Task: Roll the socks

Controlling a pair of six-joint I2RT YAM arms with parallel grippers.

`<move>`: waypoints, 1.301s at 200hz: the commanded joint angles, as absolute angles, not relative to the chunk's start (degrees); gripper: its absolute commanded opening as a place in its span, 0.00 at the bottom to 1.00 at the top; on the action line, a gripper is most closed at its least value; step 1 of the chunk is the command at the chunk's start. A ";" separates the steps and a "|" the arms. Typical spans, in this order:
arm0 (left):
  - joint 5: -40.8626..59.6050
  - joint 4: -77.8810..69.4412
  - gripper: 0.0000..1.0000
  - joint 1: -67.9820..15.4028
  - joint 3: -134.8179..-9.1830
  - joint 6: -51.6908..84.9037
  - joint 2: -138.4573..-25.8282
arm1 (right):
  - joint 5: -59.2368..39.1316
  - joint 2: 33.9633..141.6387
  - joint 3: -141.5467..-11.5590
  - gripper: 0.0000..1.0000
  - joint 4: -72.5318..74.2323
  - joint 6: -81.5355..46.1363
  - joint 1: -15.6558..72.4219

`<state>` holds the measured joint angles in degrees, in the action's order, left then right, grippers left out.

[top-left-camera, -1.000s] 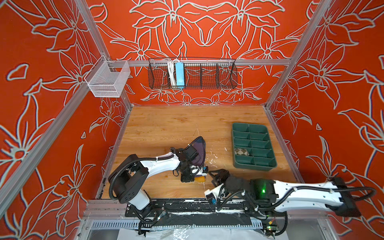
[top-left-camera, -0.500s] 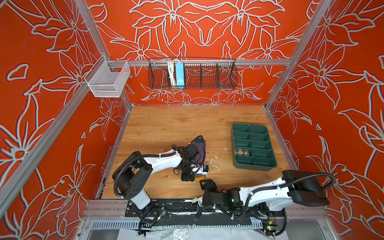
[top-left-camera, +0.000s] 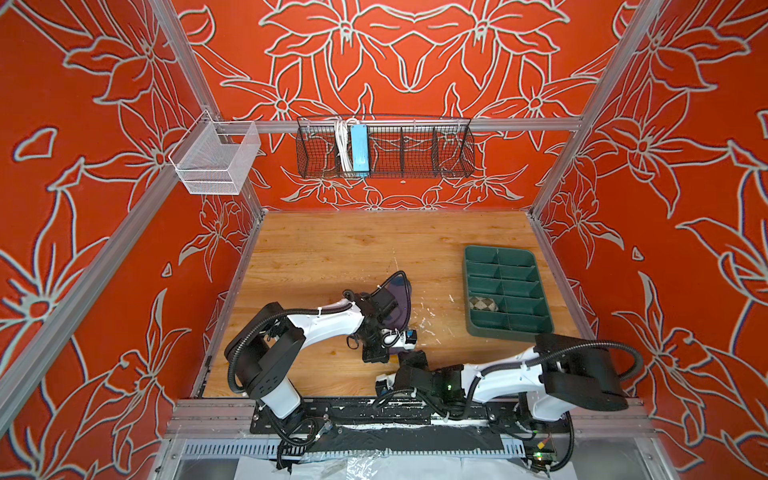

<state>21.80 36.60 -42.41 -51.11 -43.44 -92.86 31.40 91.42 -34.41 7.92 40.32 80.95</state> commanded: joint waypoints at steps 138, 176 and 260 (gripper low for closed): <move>-6.88 15.76 0.41 -40.32 -41.89 -35.29 -60.03 | -9.69 92.91 -50.12 0.00 -31.49 34.60 66.20; -20.21 3.08 0.60 -38.20 -36.22 -36.57 -40.47 | -18.22 97.57 -56.98 0.00 -39.10 35.66 63.37; 7.68 36.26 0.63 -37.71 -48.41 -56.98 -25.30 | -31.86 111.30 -72.45 0.00 -53.68 42.09 57.41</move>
